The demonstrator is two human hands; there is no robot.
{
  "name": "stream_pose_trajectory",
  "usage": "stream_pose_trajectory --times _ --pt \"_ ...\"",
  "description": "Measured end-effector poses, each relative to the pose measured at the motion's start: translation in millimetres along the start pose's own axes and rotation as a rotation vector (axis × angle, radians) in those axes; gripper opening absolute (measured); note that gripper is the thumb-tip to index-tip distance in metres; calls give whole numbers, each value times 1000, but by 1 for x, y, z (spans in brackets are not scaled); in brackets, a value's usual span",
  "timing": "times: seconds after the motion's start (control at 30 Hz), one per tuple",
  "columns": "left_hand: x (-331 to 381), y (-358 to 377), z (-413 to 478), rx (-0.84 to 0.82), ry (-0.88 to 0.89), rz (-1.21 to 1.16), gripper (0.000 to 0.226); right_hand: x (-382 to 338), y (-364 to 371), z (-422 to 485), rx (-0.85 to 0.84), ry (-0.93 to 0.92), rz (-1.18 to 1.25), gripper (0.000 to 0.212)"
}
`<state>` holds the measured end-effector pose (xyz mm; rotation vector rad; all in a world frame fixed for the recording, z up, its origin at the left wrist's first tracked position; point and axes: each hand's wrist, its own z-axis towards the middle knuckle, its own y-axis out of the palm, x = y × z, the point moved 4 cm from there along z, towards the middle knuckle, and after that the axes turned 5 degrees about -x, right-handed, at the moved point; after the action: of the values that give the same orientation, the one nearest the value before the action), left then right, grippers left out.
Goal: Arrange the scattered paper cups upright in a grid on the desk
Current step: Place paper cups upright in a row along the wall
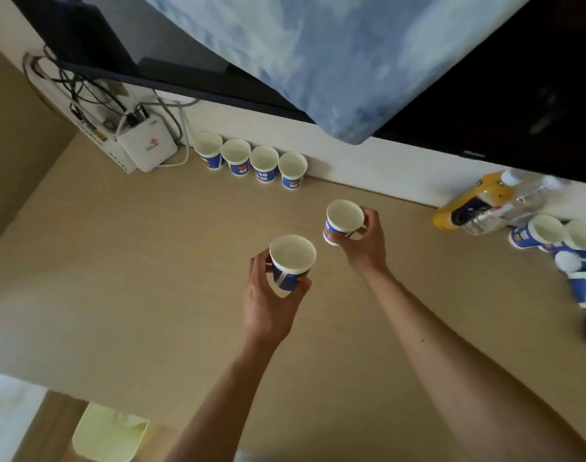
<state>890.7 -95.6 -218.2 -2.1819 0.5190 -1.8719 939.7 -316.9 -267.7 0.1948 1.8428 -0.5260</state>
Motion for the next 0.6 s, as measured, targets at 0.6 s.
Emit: stream_pose_trajectory --times 0.6 --pt "-33 -26 59 24 -1 -21 63 3 68 130 68 -1 -114 65"
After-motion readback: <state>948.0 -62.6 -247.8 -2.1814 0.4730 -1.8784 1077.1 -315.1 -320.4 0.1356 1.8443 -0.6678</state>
